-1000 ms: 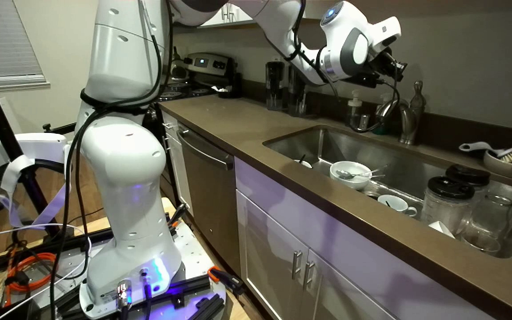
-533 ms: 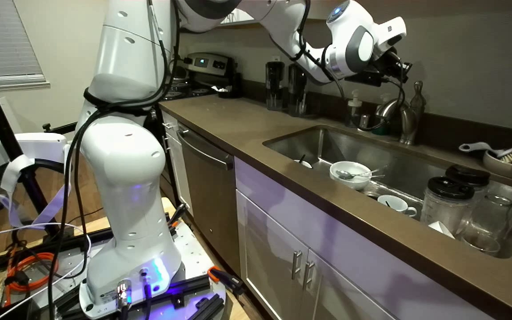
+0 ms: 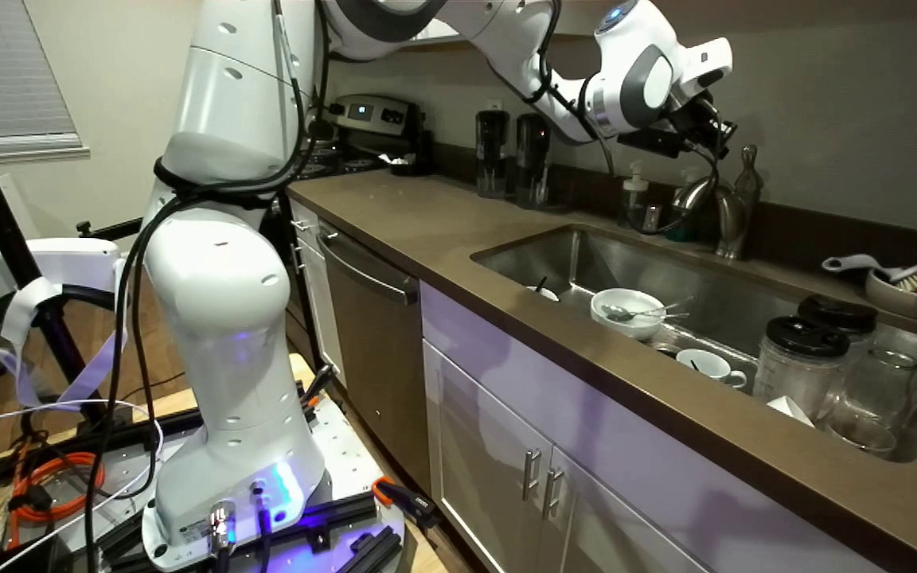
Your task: Push the tap lever up
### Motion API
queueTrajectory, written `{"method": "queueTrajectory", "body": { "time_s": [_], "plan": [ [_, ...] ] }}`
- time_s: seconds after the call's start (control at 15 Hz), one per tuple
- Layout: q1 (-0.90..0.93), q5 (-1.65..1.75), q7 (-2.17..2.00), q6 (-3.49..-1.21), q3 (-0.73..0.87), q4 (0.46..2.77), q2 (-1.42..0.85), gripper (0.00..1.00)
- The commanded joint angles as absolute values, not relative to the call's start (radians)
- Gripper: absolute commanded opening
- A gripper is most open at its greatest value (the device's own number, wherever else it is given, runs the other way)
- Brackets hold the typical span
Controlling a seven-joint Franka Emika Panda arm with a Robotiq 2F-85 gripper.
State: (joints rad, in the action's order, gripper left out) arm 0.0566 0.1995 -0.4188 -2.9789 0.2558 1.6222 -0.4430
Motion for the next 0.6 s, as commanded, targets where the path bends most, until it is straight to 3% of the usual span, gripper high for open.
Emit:
{"method": "queueTrajectory", "body": {
  "time_s": [0.0,0.53],
  "plan": [
    [0.033,0.181,-0.41,-2.936,0.241,1.574,-0.464,0.03],
    [-0.004,0.155,-0.405,-2.933,0.215,1.499,-0.526,0.03]
  ]
}}
